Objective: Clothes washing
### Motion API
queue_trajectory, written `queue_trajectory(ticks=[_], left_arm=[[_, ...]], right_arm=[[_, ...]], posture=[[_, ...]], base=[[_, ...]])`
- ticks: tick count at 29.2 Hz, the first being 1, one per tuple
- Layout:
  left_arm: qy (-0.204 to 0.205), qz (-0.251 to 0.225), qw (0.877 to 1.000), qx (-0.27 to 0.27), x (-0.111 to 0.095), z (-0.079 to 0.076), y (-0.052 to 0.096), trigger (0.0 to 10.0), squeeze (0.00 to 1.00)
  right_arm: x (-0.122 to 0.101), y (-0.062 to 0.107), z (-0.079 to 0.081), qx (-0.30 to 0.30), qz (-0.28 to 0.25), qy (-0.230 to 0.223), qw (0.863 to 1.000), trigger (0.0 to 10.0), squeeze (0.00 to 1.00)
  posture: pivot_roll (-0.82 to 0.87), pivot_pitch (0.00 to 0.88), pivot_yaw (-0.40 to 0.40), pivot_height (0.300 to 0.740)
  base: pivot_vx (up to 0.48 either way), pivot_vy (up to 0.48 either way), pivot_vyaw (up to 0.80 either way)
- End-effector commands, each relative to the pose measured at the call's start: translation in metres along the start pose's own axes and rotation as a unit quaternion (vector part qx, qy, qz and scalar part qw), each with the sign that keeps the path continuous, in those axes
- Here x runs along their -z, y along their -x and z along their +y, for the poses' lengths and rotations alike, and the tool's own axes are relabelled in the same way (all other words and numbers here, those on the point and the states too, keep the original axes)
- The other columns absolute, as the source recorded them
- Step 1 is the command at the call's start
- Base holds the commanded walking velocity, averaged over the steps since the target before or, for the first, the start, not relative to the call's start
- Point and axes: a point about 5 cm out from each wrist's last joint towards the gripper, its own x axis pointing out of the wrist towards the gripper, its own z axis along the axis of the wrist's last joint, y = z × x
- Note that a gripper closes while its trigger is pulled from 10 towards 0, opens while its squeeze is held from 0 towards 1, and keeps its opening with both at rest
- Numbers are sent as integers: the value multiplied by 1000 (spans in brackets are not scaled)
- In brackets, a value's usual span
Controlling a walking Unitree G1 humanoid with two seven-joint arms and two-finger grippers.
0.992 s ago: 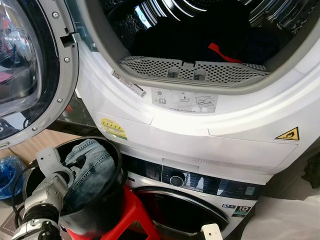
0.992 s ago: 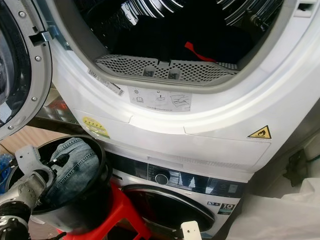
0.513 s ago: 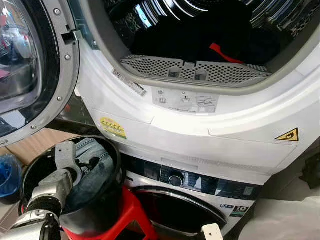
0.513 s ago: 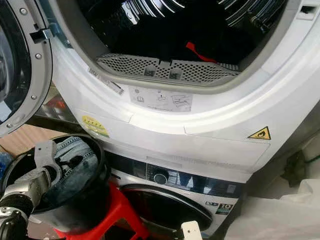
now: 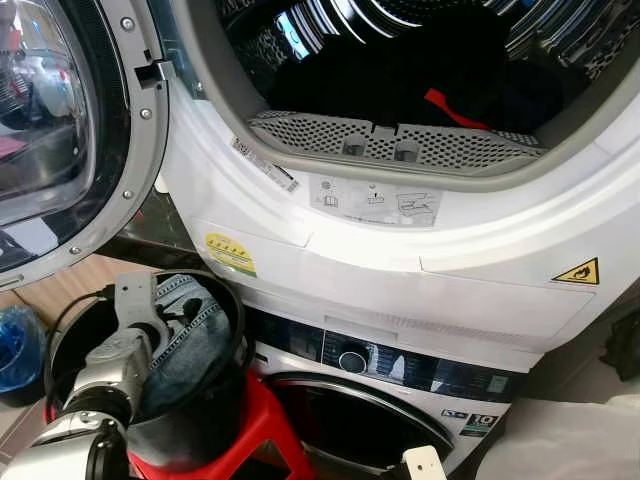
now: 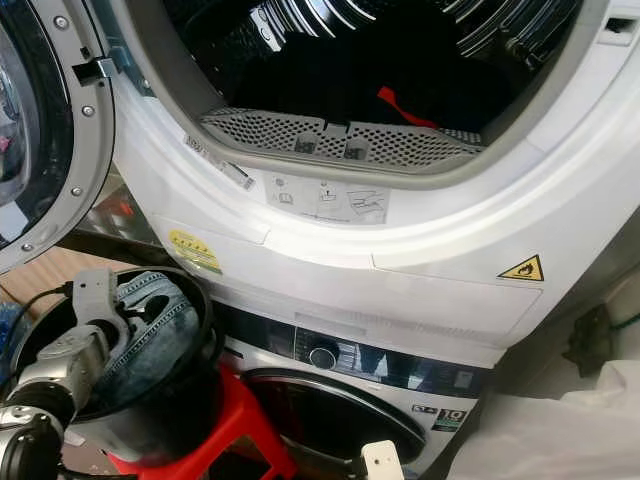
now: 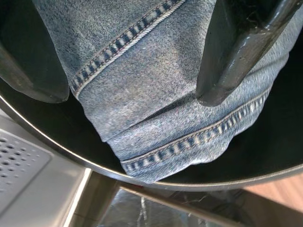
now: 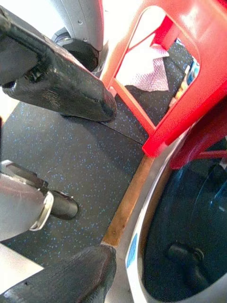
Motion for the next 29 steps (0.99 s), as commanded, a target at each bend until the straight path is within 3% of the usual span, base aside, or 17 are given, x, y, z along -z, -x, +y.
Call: queue_trajectory(ticks=[1,3,5,6,7,9,17,19,20,22,24,26,29], left_arm=[[19,3,1000,-14,-3,7,0,10000,1000],[7,10,1000,-5,-4,10,1,10000,1000],[-32,18,999,3,-7,18,2,10000,1000],[-62,21,998,5,-9,22,3,10000,1000],[-146,32,989,0,-12,34,7,10000,1000],[-196,33,980,0,-17,45,10,10000,1000],[-228,34,973,-1,-27,75,23,10000,1000],[-208,36,977,30,-20,82,29,10000,1000],[-208,36,977,30,-20,82,29,10000,1000],[-252,35,965,59,-17,79,30,10000,1000],[-273,21,958,87,-15,68,28,10000,1000],[-280,20,954,109,-7,54,25,10000,0],[-242,49,947,205,16,26,24,10000,0]], right_arm=[[1,0,0,1,-1,1,1000,10000,0],[1,1,-2,3,-3,-1,1000,10000,0],[1,1,-4,6,-4,-1,1000,10000,0],[1,2,-5,7,-5,-2,1000,10000,0],[2,2,-6,9,-5,-3,1000,10000,0],[4,3,-8,11,-4,-4,1000,10000,0],[4,3,-8,12,-4,-6,1000,10000,0],[2,2,-6,11,-6,-3,1000,10000,0],[2,2,-6,11,-6,-3,1000,10000,0],[1,2,-6,7,-6,3,1000,10000,0],[0,2,-6,7,-7,3,1000,10000,0],[0,2,-6,7,-7,5,1000,10000,0],[-1,1,-5,6,-6,7,1000,10000,0]], posture=[[-79,48,59,740],[-90,52,60,740],[-95,52,59,740],[-95,53,60,740],[-92,53,58,740],[-89,53,56,740],[-78,45,45,740],[-74,37,37,740],[-74,37,37,740],[-68,31,34,740],[-60,26,33,740],[-54,25,32,740],[-62,22,32,740]], base=[[0,0,0],[0,0,0],[0,0,0],[0,0,0],[0,0,0],[0,0,0],[0,0,0],[0,0,0],[0,0,0],[0,0,0],[0,0,0],[0,0,0],[0,0,0]])
